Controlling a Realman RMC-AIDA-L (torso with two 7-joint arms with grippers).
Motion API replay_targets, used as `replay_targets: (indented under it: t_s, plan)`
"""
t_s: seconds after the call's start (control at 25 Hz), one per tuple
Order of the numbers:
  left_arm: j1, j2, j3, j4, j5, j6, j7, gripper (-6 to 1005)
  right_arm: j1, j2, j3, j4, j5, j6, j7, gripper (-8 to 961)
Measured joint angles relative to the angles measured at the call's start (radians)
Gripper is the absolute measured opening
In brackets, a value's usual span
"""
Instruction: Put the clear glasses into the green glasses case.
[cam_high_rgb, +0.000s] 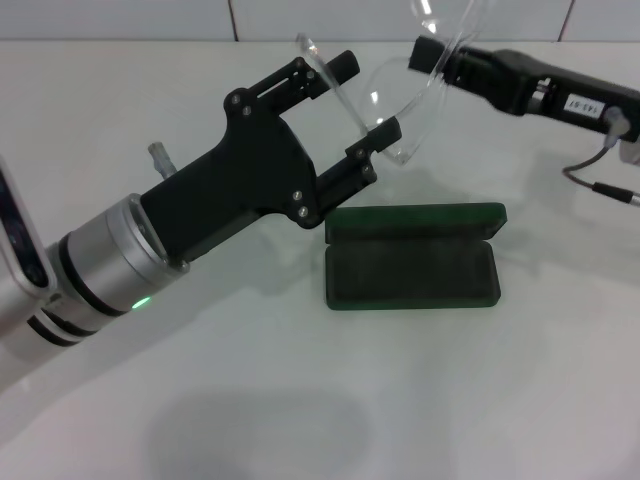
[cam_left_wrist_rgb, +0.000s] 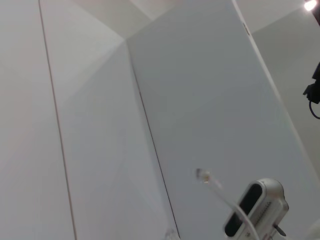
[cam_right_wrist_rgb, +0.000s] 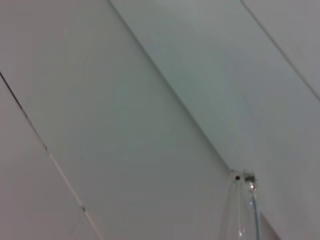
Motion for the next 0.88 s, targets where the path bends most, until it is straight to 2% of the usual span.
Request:
replay_targets:
  t_s: [0.4, 0.72, 0.88]
  plan:
    - [-0.012, 0.000, 0.000, 0.004, -0.003, 0.007, 0.000, 574, 0.032, -0.003, -0.137, 0.001, -0.003, 0.029, 0.000, 159]
    - [-0.012, 0.000, 0.001, 0.015, -0.001, 0.009, 0.000, 574, 0.034, -0.006, -0.157, 0.001, -0.036, 0.037, 0.006, 162]
    - [-0.012, 0.000, 0.001, 0.015, -0.001, 0.009, 0.000, 574, 0.053, -0.008, -0.158, -0.002, -0.102, 0.036, 0.021, 163]
